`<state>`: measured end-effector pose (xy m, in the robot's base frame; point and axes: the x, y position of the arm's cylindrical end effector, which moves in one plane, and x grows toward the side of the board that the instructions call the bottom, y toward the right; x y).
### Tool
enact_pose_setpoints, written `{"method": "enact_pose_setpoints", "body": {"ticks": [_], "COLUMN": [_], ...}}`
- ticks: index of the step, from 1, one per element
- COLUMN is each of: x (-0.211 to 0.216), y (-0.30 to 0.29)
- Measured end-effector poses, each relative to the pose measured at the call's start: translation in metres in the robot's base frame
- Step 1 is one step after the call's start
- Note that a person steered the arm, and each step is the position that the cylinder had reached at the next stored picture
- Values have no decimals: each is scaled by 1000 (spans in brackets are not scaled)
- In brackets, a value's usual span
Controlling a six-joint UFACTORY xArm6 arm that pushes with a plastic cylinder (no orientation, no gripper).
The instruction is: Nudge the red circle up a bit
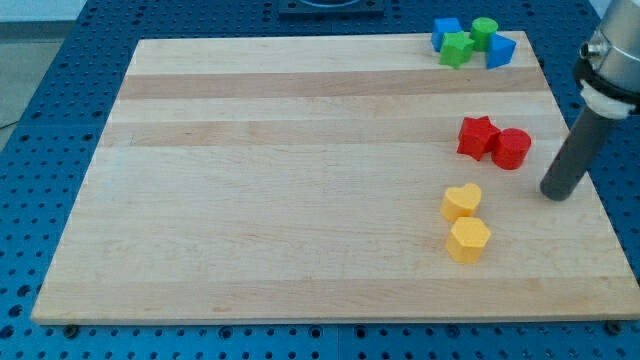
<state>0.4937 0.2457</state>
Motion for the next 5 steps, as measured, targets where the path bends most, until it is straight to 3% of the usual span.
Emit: {"method": "enact_pose_setpoints", "body": {"ticks": [1,3,5], "x": [-3,-55,-64], "y": [-30,-33,-33]}}
